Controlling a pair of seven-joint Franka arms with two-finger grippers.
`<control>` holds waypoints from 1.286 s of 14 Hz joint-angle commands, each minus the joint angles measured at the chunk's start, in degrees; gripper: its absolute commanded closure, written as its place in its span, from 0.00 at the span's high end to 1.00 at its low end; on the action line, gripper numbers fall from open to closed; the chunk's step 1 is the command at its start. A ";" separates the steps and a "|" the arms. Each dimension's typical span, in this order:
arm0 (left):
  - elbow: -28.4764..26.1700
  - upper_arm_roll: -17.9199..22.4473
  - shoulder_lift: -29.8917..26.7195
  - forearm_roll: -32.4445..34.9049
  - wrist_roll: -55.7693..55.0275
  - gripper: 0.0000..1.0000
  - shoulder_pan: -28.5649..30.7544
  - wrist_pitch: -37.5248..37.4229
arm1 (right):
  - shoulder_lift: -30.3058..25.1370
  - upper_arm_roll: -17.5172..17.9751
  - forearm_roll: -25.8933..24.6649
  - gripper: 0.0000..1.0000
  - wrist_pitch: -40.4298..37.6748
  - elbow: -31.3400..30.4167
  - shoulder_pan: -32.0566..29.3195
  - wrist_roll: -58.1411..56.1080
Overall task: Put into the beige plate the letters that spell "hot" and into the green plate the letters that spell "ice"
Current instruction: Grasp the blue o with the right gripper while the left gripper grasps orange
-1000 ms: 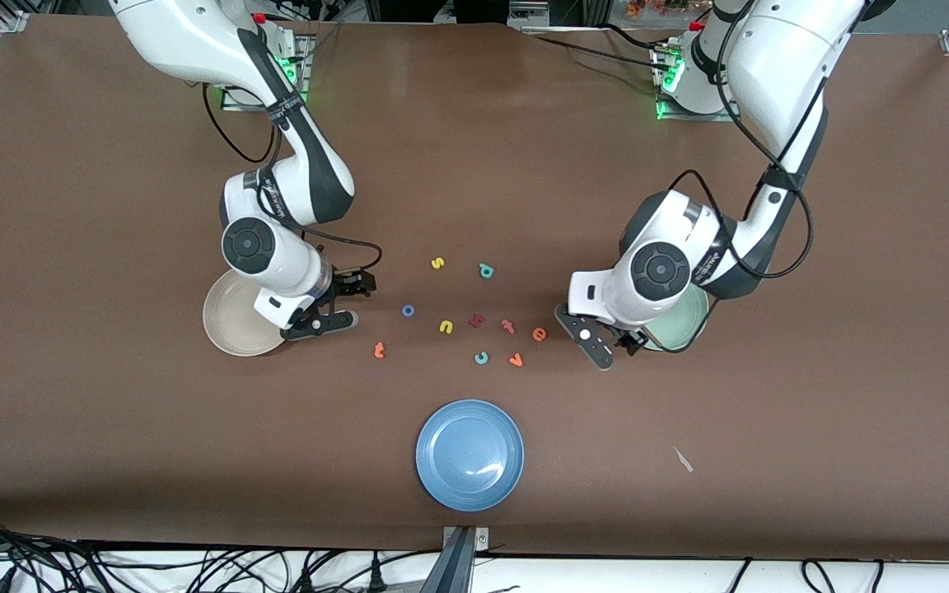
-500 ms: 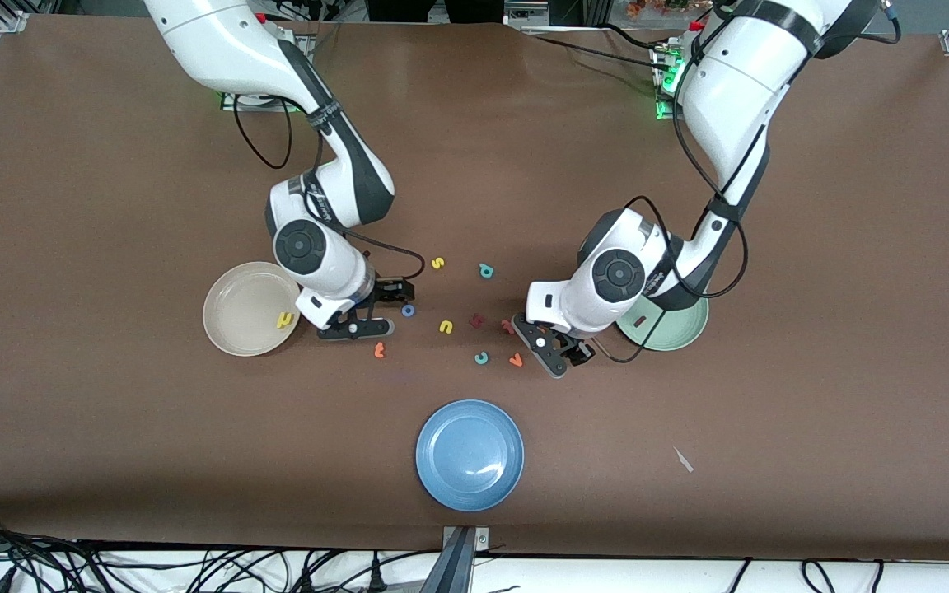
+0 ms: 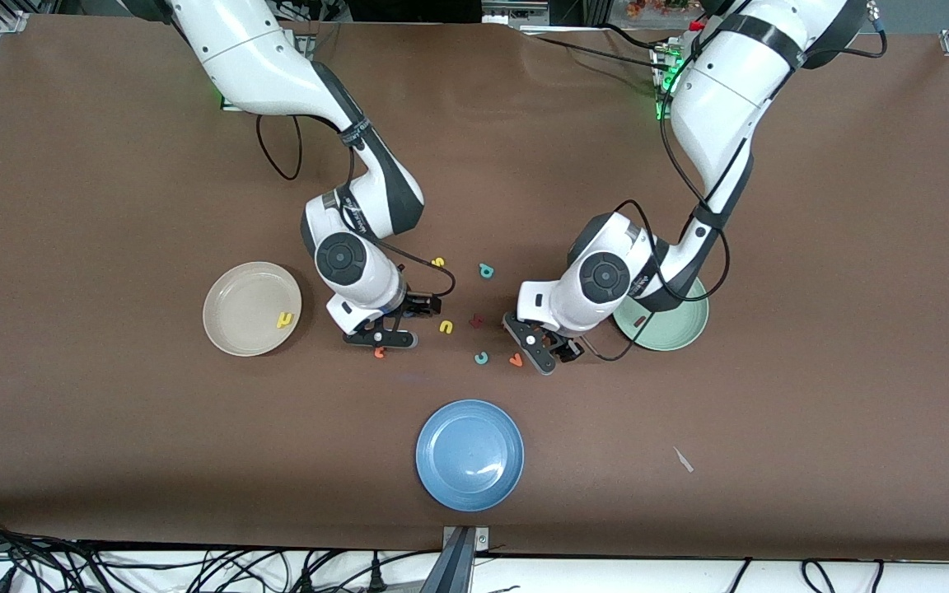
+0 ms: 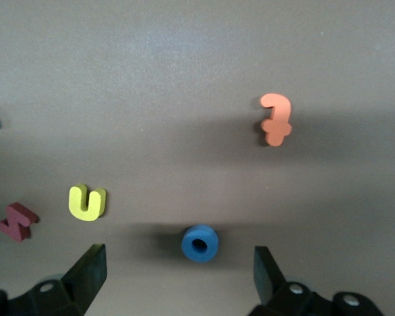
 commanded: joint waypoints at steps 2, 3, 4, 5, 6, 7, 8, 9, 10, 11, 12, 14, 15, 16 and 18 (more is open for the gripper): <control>0.02 0.60 0.68 0.99 0.34 0.62 -0.86 0.46 | 2.25 -0.55 -0.05 0.88 -0.68 2.25 0.70 1.19; -0.15 0.60 0.68 1.26 0.34 0.59 -0.86 0.46 | 2.34 -0.55 -0.92 0.87 -0.68 2.25 0.79 1.54; -0.41 0.60 0.68 1.35 0.34 0.54 -0.86 0.46 | 2.34 -0.55 -1.80 0.87 -0.68 2.25 0.87 2.15; -0.42 0.60 0.68 1.26 0.34 0.47 -0.86 0.46 | 2.34 -0.47 -2.33 0.84 -0.68 2.25 0.96 2.42; -0.42 0.69 0.68 1.35 0.25 0.36 -0.86 0.46 | 2.34 -0.47 -2.51 0.83 -0.68 2.25 0.96 2.42; -0.42 0.69 0.68 1.35 0.25 0.25 -0.95 0.46 | 2.43 -0.47 -2.60 0.79 -0.68 2.25 0.96 2.42; -0.50 0.77 0.68 1.35 0.25 0.15 -0.86 0.46 | 2.69 -0.47 -2.60 0.77 -0.68 2.25 0.96 2.42; -0.50 0.78 0.68 1.35 0.25 0.07 -0.86 0.46 | 2.69 -0.47 -2.60 0.75 -0.59 2.25 0.96 2.42; -0.42 0.78 0.60 1.35 0.25 0.05 -0.77 0.29 | 2.69 -0.47 -2.60 0.72 -0.59 2.25 0.96 2.42; -0.42 0.78 0.25 1.35 0.25 0.06 -0.60 -0.15 | 2.69 -0.47 -2.60 0.67 -0.59 2.25 0.96 2.42; -0.33 0.78 -0.11 1.35 0.25 0.05 -0.25 -0.33 | 2.69 -0.47 -2.60 0.65 -0.59 2.25 0.96 2.33; 0.19 0.69 -1.51 1.26 0.43 0.05 0.19 -3.38 | 2.69 -0.47 -2.60 0.58 -0.59 2.17 0.88 2.16; 0.46 0.77 -2.73 1.26 0.43 0.05 0.45 -6.19 | 2.69 -0.47 -2.60 0.54 -0.68 2.08 0.87 2.07; 0.55 0.69 -4.22 1.26 0.43 0.06 1.24 -8.92 | 2.69 -0.47 -2.60 0.53 -0.68 1.99 0.87 1.98; 0.46 0.69 -7.21 1.26 0.86 0.06 3.17 -14.63 | 2.69 -0.47 -2.60 0.49 -0.68 1.99 0.87 1.89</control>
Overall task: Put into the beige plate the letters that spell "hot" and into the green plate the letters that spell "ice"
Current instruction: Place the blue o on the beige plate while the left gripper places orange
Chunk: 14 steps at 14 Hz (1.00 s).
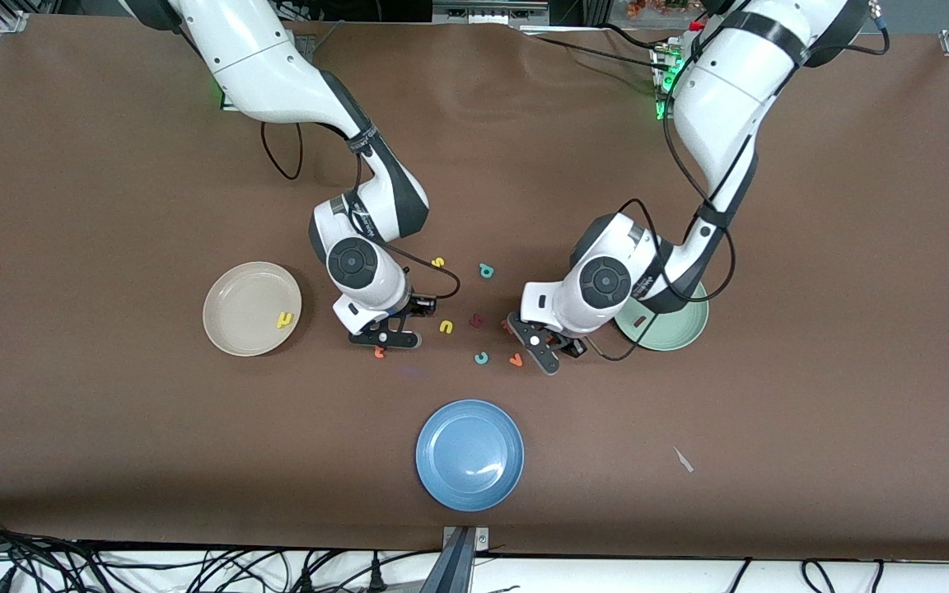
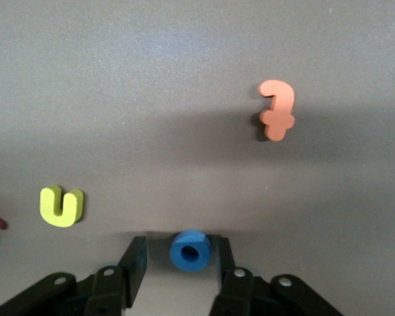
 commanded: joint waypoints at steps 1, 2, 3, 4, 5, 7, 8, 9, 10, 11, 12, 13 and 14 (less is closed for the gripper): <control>-1.06 -0.05 -5.71 0.85 0.84 0.06 2.98 -8.28 | 1.10 -0.44 -1.22 0.47 -0.61 1.56 0.46 1.07; -1.15 0.04 -6.68 0.85 0.84 0.04 4.21 -10.66 | 1.18 -0.44 -1.22 0.46 -0.61 1.56 0.37 1.07; -1.15 -0.05 -7.21 0.85 0.84 0.02 5.10 -13.12 | 1.18 -0.44 -1.22 0.44 -0.61 1.56 0.37 0.99; -1.32 0.04 -7.91 0.85 0.93 0.02 5.63 -16.01 | 1.27 -0.44 -1.22 0.43 -0.53 1.56 0.37 0.98; -1.33 0.04 -8.36 0.85 0.32 0.07 5.98 -19.09 | 1.36 -0.44 -1.22 0.41 -0.52 1.56 0.37 0.90; -2.03 0.13 -8.54 0.93 0.92 0.08 7.99 -22.36 | 1.45 -0.44 -1.22 0.38 -0.52 1.56 0.28 0.72; -2.46 0.13 -8.80 0.93 1.01 0.08 8.79 -24.20 | 1.45 -0.44 -1.22 0.35 -0.52 1.56 0.28 0.63; -3.08 0.30 -9.32 1.46 1.01 0.08 8.80 -25.35 | 1.45 -0.44 -1.22 0.34 -0.52 1.56 0.28 0.72; -3.69 0.30 -9.68 3.46 1.01 0.08 8.88 -26.32 | 1.45 -0.44 -1.22 0.32 -0.52 1.56 0.28 0.72; -4.31 0.21 -9.85 5.83 1.01 0.08 8.88 -26.85 | 1.53 -0.44 -1.22 0.31 -0.44 1.56 0.37 0.72; -5.71 0.21 -10.12 7.07 0.75 0.06 8.88 -26.85 | 1.53 -0.44 -1.22 0.29 -0.44 1.56 0.37 0.72; -6.68 0.21 -10.38 7.26 0.66 0.06 8.88 -26.77 | 1.53 -0.44 -1.22 0.28 -0.44 1.47 0.37 0.72; -7.99 0.21 -10.64 7.26 0.58 0.05 8.88 -26.42 | 1.53 -0.44 -1.22 0.26 -0.44 1.47 0.37 0.72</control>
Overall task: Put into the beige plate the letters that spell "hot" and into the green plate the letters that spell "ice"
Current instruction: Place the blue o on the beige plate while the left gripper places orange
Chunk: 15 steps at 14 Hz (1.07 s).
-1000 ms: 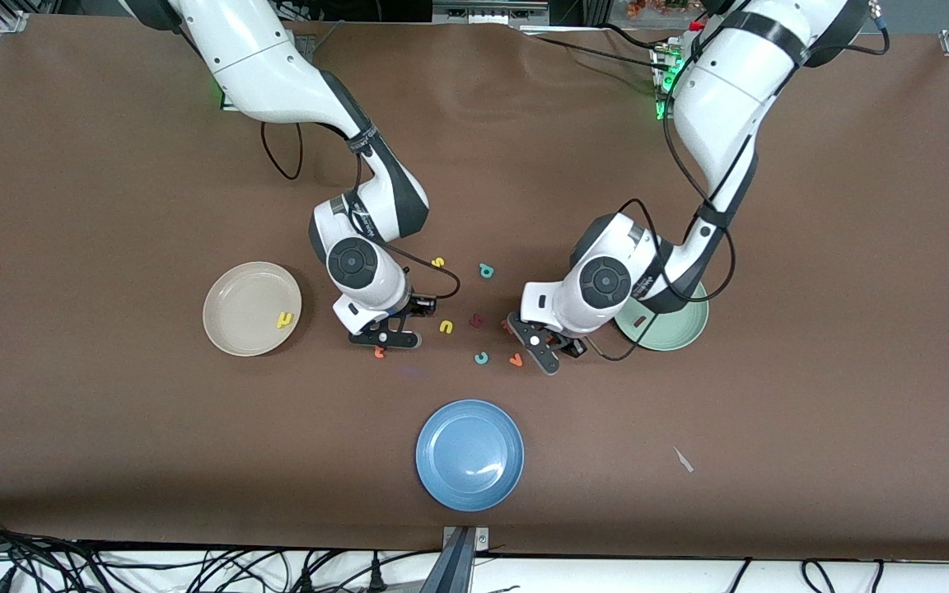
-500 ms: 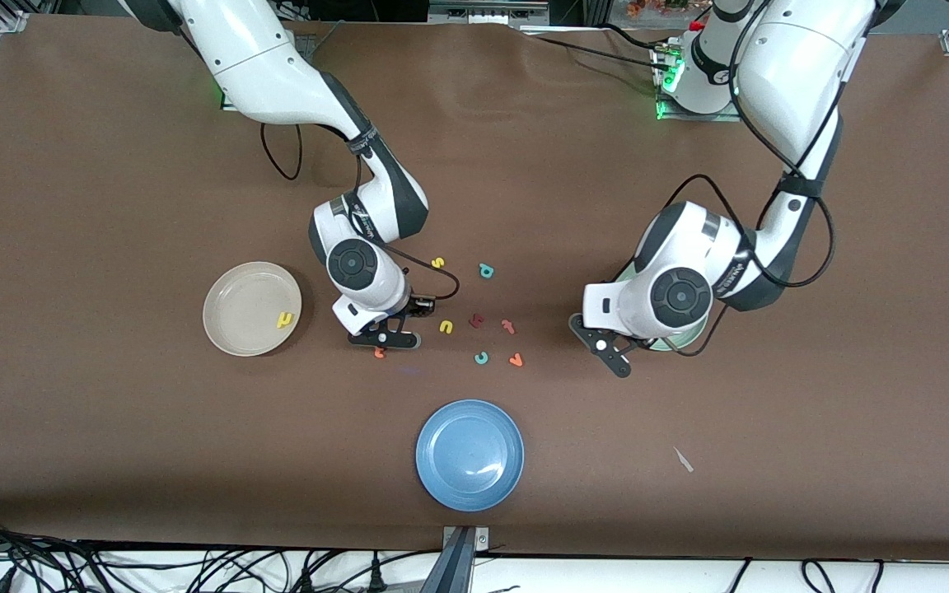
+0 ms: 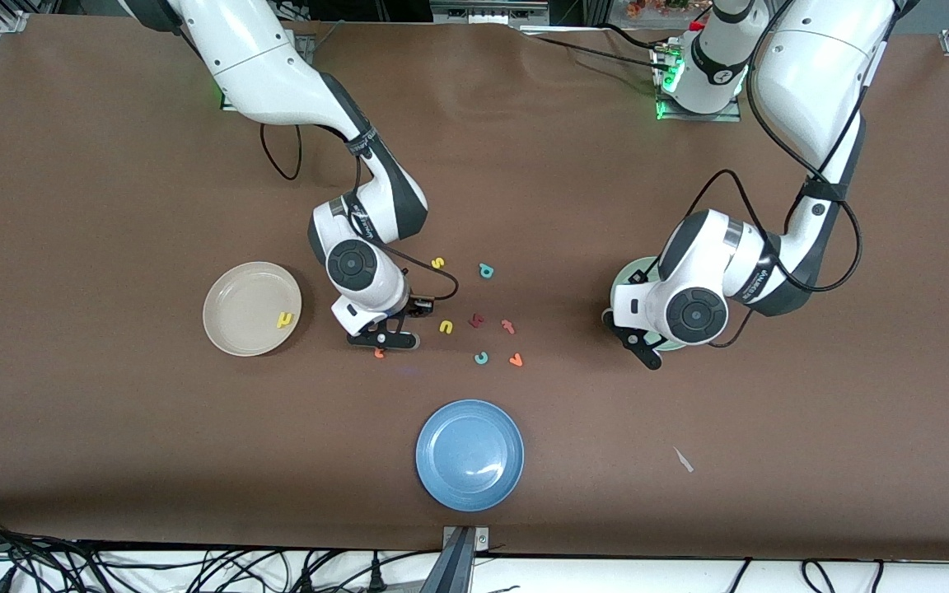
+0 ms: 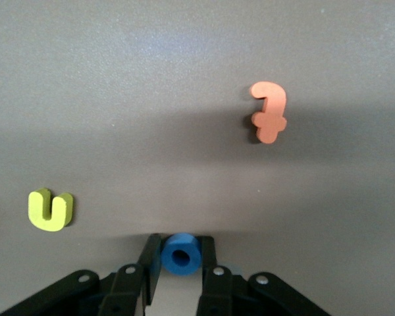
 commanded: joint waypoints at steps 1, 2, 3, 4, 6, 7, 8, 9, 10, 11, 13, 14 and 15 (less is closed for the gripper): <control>-6.06 -0.05 -2.94 1.73 -0.24 0.04 -0.06 1.62 | 1.25 -0.16 -0.96 0.25 -0.19 1.45 0.38 0.72; -8.25 -0.05 -3.55 1.73 -0.33 0.04 -0.06 4.25 | 1.25 -0.16 -0.87 0.24 -0.19 1.54 0.38 0.72; -11.15 -0.05 -4.34 1.73 -0.33 0.04 -0.06 7.49 | 1.25 -0.16 -0.87 0.24 -0.19 1.63 0.38 0.64; -13.79 -0.05 -5.22 1.73 -0.33 0.04 0.29 10.48 | 1.16 -0.16 -0.87 0.23 -0.45 1.81 0.38 0.63; -17.14 -0.22 -5.75 1.73 -0.42 0.04 1.44 14.80 | 0.55 -0.33 -0.87 0.22 -1.59 1.98 0.29 0.28; -18.46 -0.22 -5.75 1.73 -0.42 0.04 1.44 16.91 | 0.46 -0.42 -0.87 0.22 -3.25 2.42 0.20 0.11; -19.43 -0.14 -5.75 1.73 -0.51 0.04 1.44 18.84 | 0.46 -0.51 -0.96 0.22 -5.01 4.08 0.03 -0.07; -20.48 -0.14 -5.66 1.73 -0.60 0.04 1.52 20.86 | 0.37 -0.95 -1.57 0.20 -6.77 5.31 -0.15 -0.50; -21.28 -0.14 -5.58 1.73 -1.29 0.04 1.61 22.62 | 0.20 -1.99 -2.10 0.20 -8.70 6.11 -0.24 -1.64; -21.46 -0.14 -5.58 1.73 -1.82 0.05 1.61 22.81 | -0.50 -2.87 -2.19 0.20 -9.76 6.20 -0.24 -4.09; -21.11 -0.14 -6.19 1.73 -1.83 0.21 1.61 22.47 | -2.34 -5.42 -2.19 0.20 -12.74 5.59 -0.33 -10.41; -20.93 -0.22 -6.80 1.73 -1.83 0.52 1.61 22.29 | -3.22 -7.00 -2.28 0.20 -14.76 5.24 -0.33 -14.09; -20.93 -0.22 -7.76 1.73 -1.13 1.00 1.61 21.85 | -3.93 -8.67 -2.28 0.20 -15.31 4.89 -0.33 -17.09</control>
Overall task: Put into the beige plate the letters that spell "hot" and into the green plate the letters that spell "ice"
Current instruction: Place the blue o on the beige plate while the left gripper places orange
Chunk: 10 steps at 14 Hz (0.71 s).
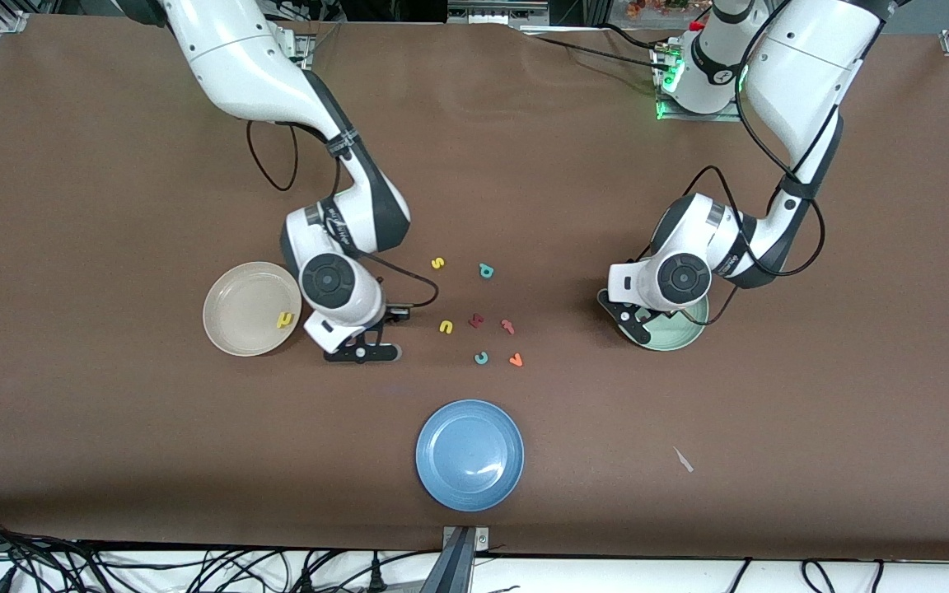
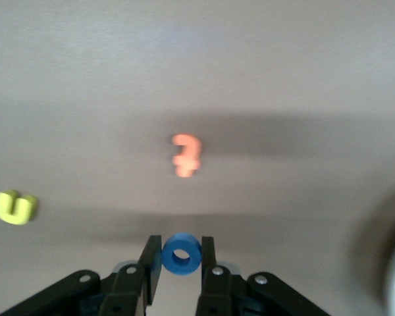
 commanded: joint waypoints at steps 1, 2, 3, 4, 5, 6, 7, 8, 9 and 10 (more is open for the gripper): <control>-1.54 -0.41 -4.69 1.59 -0.25 1.00 0.49 -1.58 | -3.17 -4.09 -0.85 0.20 -2.87 -1.54 -0.06 -9.33; -1.19 -0.59 -5.31 1.50 -0.60 1.00 0.49 -2.81 | -4.14 -5.58 -0.85 0.20 -2.78 -3.28 -0.06 -12.76; -0.40 -0.59 -6.10 1.50 -0.43 1.00 0.40 -4.12 | -4.93 -6.82 -0.77 0.20 -2.52 -4.69 -0.06 -15.75; 0.48 -0.68 -6.45 1.41 -0.51 1.00 0.40 -5.79 | -5.46 -8.39 -0.76 0.20 -2.34 -5.40 -0.06 -19.18; 1.36 -0.68 -7.07 0.97 -0.43 1.00 0.40 -6.59 | -5.90 -9.71 -0.76 0.20 -2.34 -5.76 -0.06 -22.08; 2.23 -0.76 -7.16 0.62 -0.86 1.00 0.31 -6.77 | -6.78 -10.95 -0.76 0.20 -1.91 -7.50 -0.06 -24.81; 3.46 -0.85 -7.16 0.44 -1.04 1.00 -0.04 -6.77 | -7.92 -12.09 -0.76 0.20 -0.08 -9.87 -0.06 -27.62; 5.04 -0.85 -6.99 -0.86 -1.30 1.00 -0.65 -6.77 | -9.50 -12.97 -0.68 0.20 2.90 -13.29 -0.06 -30.43; 6.71 -0.85 -6.55 -3.14 -1.74 1.00 -0.92 -6.77 | -10.73 -13.50 -0.68 0.20 6.32 -16.72 -0.06 -32.29; 8.12 -0.77 -5.94 -5.42 -1.83 1.00 -1.27 -6.43 | -12.05 -14.03 -0.50 0.20 10.01 -20.23 -0.06 -34.92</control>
